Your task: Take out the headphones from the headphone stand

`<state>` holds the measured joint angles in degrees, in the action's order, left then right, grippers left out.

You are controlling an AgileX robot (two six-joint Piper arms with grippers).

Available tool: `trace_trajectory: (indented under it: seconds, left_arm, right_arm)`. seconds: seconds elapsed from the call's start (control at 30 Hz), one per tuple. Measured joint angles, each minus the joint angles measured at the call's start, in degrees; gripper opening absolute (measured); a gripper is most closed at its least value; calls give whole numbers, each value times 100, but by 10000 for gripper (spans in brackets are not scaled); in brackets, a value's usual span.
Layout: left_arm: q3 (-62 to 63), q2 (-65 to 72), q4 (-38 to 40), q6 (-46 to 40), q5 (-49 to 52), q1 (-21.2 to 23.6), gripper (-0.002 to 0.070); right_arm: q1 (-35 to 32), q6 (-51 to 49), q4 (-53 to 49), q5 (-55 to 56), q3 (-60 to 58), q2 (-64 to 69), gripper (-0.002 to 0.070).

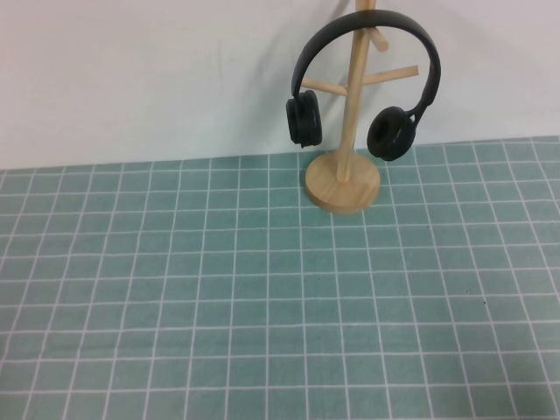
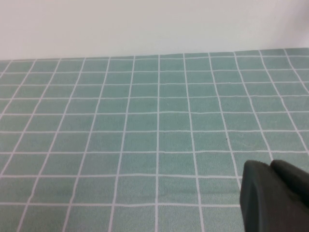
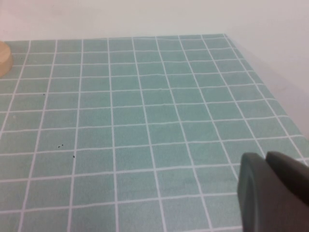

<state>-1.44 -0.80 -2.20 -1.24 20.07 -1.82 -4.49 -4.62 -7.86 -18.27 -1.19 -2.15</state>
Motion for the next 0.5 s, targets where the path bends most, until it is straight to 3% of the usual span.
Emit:
trace_trajectory:
  seconds: [0.2,0.37,0.5]
  left_arm:
    - [0,0,0,0,0,0,-4]
    - [0,0,0,0,0,0,-4]
    - [0,0,0,0,0,0,-4]
  right_arm:
    - [0,72,-147,923,0,0,-8]
    - [0,-242,908,2181,0,0,-8]
    - [0,-542,1946,2492,0,0,-8]
